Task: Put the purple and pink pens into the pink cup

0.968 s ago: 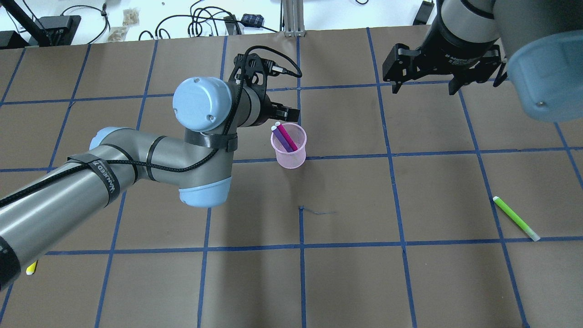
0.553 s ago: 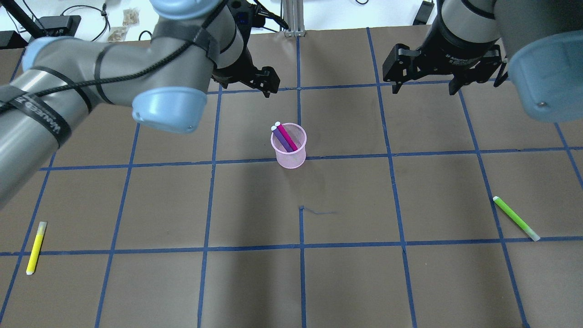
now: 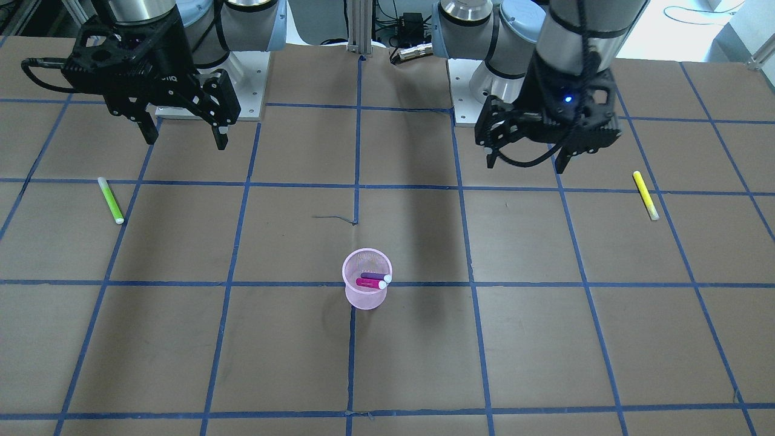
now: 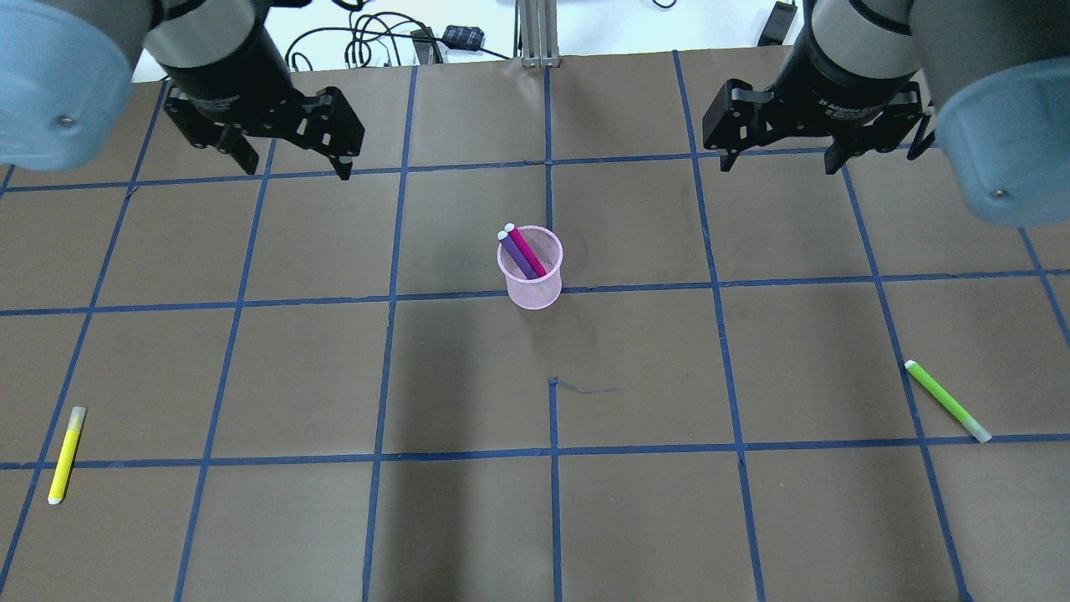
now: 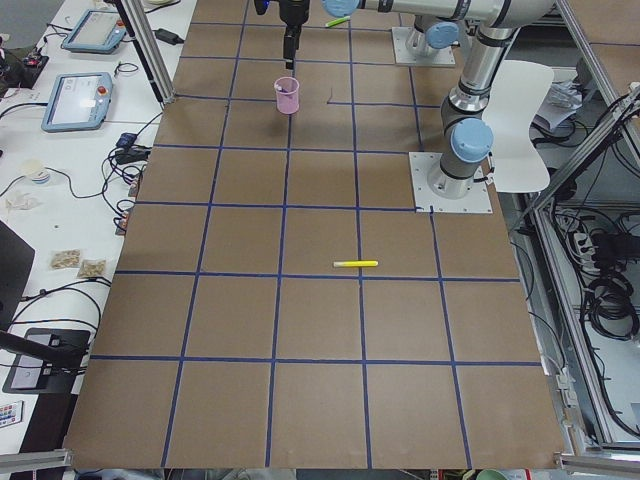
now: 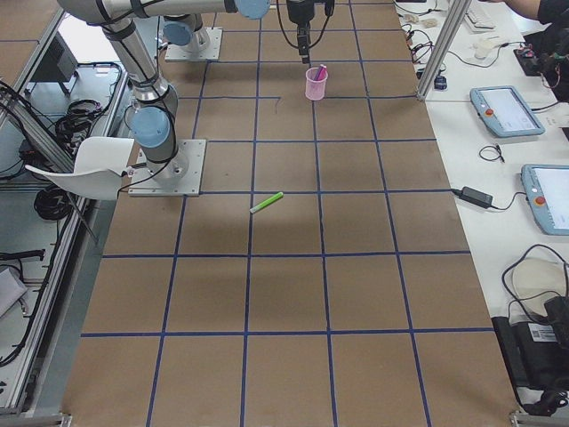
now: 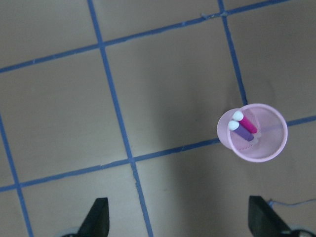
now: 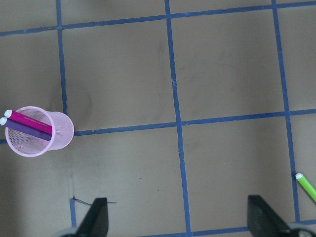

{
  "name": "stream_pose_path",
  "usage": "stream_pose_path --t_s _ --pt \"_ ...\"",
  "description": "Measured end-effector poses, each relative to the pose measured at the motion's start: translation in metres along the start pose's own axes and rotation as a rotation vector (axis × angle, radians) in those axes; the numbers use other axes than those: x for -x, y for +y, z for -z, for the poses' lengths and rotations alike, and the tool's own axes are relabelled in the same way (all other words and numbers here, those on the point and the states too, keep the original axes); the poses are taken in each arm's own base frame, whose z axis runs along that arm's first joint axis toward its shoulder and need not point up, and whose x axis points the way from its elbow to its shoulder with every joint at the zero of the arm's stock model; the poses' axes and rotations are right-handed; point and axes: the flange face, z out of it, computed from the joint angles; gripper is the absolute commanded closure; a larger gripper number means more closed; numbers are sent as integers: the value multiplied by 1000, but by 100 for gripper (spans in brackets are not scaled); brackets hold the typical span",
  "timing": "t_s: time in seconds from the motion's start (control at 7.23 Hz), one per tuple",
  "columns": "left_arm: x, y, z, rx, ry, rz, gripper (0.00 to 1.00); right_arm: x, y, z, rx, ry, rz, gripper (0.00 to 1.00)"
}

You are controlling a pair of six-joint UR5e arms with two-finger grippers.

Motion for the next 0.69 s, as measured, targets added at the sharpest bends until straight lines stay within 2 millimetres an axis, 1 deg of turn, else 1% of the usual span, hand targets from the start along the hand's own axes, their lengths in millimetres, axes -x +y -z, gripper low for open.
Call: stream_pose_path --t_s 0.14,0.28,0.69 --pt "13 3 7 -6 22 31 0 0 0 0 0 0 1 0" --pt "20 3 7 -1 21 43 0 0 0 0 1 1 1 0" --pt "27 -1 11 -5 -5 -18 0 0 0 0 3 0 1 0"
